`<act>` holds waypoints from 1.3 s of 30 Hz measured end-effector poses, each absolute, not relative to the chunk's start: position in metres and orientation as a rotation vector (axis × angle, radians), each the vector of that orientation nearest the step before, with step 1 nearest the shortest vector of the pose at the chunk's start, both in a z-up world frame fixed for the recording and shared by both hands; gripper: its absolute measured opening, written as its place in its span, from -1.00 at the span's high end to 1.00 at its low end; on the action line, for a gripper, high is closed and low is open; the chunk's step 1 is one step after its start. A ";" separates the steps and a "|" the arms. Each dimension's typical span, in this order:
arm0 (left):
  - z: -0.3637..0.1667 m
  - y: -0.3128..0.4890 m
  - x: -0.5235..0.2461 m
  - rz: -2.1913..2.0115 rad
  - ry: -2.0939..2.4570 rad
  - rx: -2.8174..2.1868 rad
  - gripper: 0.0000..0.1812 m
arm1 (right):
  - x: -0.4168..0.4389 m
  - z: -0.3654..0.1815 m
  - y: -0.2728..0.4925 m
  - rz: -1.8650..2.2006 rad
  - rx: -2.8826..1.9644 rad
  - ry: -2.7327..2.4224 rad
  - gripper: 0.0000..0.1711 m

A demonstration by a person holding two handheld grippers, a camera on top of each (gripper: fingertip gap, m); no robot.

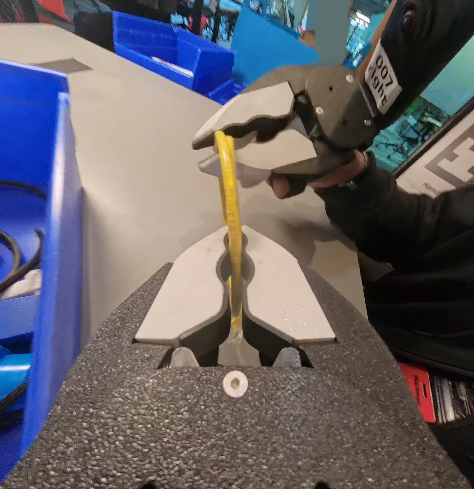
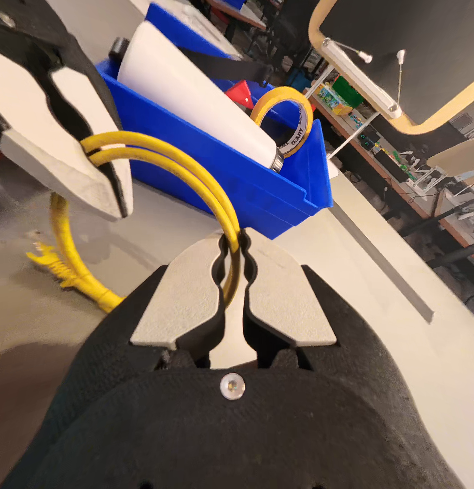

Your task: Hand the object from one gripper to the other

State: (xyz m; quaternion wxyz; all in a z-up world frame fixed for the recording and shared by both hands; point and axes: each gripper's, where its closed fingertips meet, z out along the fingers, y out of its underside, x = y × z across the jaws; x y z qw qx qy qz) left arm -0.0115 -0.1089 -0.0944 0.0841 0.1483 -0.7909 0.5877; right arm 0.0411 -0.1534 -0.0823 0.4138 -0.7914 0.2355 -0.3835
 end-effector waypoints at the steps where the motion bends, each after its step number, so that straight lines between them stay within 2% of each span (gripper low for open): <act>1: -0.089 -0.107 -0.007 1.812 -2.347 0.464 0.98 | 0.040 -0.079 -0.155 -0.925 -1.941 0.630 0.83; 3: -0.076 -0.100 -0.001 1.923 -2.309 0.506 0.98 | 0.036 -0.069 -0.159 -0.852 -1.817 0.700 0.67; 5: -0.060 -0.092 0.001 2.050 -2.220 0.550 0.98 | 0.027 -0.058 -0.161 -0.775 -1.668 0.742 0.59; 10: -0.026 -0.071 -0.012 2.392 -2.034 0.549 0.98 | 0.001 -0.063 -0.152 -0.516 -1.445 0.825 0.58; 15: 0.010 -0.049 -0.050 2.718 -1.611 0.408 0.98 | -0.019 -0.078 -0.119 -0.215 -1.377 0.899 0.56; 20: 0.018 -0.039 -0.078 2.744 -1.318 0.335 0.99 | -0.047 -0.075 -0.070 0.105 -1.295 0.812 0.46; 22: 0.012 -0.039 -0.080 2.711 -1.288 0.378 0.98 | -0.056 -0.064 -0.061 0.184 -1.228 0.770 0.50; 23: 0.013 -0.036 -0.084 2.703 -1.251 0.364 0.99 | -0.055 -0.066 -0.061 0.169 -1.228 0.783 0.57; 24: 0.014 -0.034 -0.086 2.694 -1.247 0.355 0.99 | -0.054 -0.069 -0.062 0.137 -1.241 0.786 0.79; 27: 0.001 -0.037 -0.081 2.665 -1.359 0.435 0.95 | -0.051 -0.067 -0.071 0.026 -1.259 0.784 0.81; 32: -0.019 -0.042 -0.067 2.590 -1.652 0.555 0.56 | -0.041 -0.069 -0.095 -0.188 -1.344 0.801 0.86; 39: -0.041 -0.046 -0.057 2.430 -2.125 0.439 0.36 | -0.031 -0.051 -0.115 -0.490 -1.592 0.669 0.87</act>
